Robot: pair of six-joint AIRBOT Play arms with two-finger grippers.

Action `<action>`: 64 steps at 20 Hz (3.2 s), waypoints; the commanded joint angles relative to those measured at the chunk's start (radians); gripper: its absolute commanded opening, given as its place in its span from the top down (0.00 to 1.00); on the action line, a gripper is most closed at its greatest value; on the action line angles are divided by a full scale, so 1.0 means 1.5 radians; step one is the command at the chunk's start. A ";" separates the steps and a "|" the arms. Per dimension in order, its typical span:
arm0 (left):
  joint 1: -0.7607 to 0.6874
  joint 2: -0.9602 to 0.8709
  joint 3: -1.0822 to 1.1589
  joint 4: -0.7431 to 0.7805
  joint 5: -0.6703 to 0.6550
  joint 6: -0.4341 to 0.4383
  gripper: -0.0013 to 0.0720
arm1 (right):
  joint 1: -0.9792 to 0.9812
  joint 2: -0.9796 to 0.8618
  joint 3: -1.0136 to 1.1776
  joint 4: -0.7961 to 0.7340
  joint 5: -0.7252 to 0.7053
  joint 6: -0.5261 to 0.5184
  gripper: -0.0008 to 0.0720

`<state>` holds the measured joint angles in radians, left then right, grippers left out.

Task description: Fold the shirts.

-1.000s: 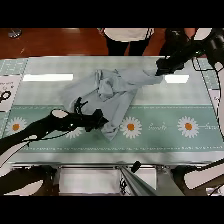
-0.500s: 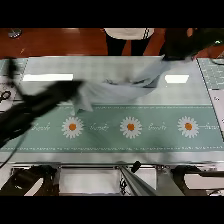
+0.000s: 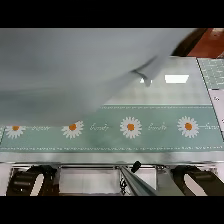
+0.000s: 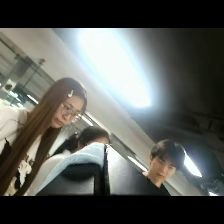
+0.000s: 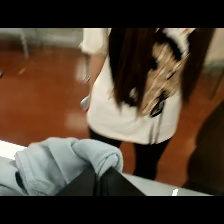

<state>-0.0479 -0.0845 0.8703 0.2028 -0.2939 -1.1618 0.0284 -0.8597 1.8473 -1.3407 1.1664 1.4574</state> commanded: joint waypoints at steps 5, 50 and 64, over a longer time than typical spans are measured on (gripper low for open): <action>0.012 -0.058 0.019 0.345 -0.318 -0.327 0.95 | 0.000 0.071 0.000 -0.138 0.233 0.025 0.96; 0.010 -0.815 -0.020 0.637 -0.440 -0.333 0.95 | 0.000 -0.590 -0.159 -0.015 -0.008 0.063 0.95; 0.161 -0.700 0.036 0.680 -0.711 -0.242 0.14 | -0.049 -0.453 -0.170 -0.121 0.157 -0.002 0.30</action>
<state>0.1432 -1.2152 0.9871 1.2125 -1.2518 -1.5715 -0.0032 -1.5612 1.6039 -1.5219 1.3113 1.4658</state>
